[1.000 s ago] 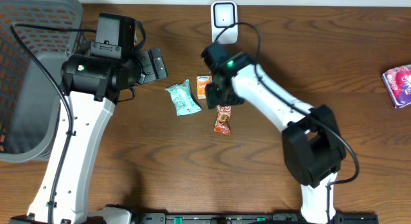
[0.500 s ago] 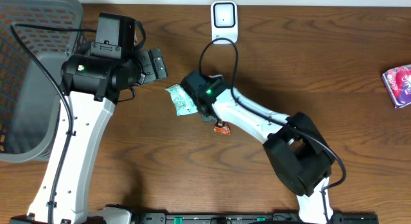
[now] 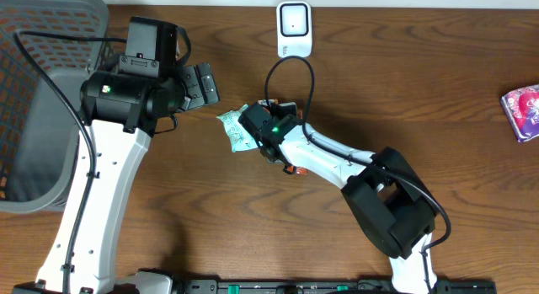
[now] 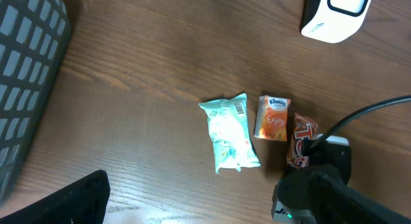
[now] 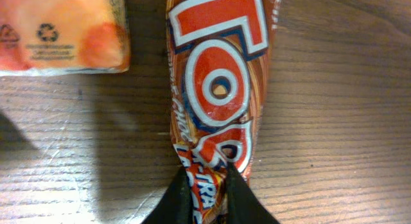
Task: Scan the item barcode
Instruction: 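Lift the Toffee bar toward the scanner with the right gripper, then carry the Toffee bar right and drop it on the table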
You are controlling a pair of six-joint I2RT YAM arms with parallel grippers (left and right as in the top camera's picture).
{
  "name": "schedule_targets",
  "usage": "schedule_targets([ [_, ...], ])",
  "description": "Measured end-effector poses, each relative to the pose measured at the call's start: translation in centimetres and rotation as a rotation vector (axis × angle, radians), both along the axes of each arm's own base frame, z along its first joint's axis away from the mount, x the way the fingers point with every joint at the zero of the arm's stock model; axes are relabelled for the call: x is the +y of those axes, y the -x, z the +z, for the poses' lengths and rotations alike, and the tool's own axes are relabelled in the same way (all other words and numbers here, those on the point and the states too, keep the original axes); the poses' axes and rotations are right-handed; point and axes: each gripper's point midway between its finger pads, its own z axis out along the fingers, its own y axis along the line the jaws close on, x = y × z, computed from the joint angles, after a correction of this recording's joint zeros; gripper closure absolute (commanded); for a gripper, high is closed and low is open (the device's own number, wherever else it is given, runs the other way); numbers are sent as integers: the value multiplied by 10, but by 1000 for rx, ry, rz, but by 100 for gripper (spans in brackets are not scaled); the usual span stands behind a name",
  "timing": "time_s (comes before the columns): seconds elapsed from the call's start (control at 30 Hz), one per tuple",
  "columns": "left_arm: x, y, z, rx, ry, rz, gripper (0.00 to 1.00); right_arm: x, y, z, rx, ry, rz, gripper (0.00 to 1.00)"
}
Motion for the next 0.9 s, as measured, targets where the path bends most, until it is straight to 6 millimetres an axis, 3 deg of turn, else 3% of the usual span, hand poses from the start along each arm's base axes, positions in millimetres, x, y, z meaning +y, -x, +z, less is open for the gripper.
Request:
schedule_targets([
  [0.23,0,0,0,0,0,0,2,-7,-9,3,124,-165,-49,99],
  [0.43,0,0,0,0,0,0,2,-27,-29,16,293,-502,-53,99],
  [0.63,0,0,0,0,0,0,2,-54,-46,47,364,-903,7,99],
  [0.8,0,0,0,0,0,0,2,-57,-41,58,361,-1169,73,99],
  [0.9,0,0,0,0,0,0,2,-57,-30,53,357,-1300,103,99],
])
